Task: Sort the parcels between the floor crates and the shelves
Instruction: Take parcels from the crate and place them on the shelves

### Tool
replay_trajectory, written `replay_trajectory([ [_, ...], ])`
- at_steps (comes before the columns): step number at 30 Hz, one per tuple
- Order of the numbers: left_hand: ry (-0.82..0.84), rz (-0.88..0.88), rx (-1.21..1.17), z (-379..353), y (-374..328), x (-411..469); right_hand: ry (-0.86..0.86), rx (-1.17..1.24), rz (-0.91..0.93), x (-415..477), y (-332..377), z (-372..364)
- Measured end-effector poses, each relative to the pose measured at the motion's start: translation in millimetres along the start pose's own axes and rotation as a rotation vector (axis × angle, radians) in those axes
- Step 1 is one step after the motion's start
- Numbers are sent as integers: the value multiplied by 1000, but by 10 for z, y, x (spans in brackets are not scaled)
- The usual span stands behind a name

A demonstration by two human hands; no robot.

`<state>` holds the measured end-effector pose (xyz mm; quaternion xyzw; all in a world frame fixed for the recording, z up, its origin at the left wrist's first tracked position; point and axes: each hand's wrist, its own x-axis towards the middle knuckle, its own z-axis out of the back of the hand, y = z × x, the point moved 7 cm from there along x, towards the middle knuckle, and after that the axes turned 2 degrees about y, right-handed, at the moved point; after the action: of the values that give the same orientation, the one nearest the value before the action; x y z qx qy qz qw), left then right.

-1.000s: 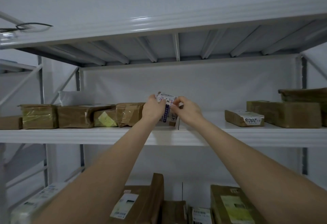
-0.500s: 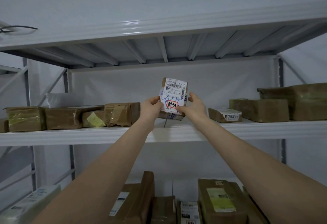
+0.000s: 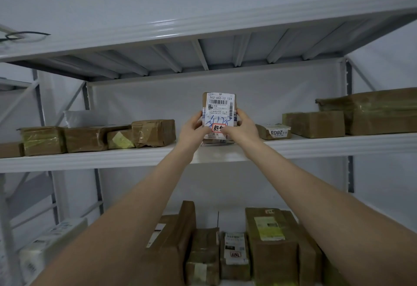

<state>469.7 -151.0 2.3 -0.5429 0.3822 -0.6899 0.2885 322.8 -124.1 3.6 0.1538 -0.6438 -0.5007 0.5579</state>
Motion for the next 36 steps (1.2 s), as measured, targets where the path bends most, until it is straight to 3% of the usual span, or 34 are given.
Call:
replay_trajectory([
  [11, -72, -1, 55, 449, 90, -706, -39, 57, 26, -651, -88, -358],
  [27, -192, 391, 116, 1665, 1600, -2428, 405, -17, -218, -2262, -1288, -2013],
  [36, -310, 617, 95, 2735, 2586, -3341, 625, -71, -393, -3195, -1809, -3348],
])
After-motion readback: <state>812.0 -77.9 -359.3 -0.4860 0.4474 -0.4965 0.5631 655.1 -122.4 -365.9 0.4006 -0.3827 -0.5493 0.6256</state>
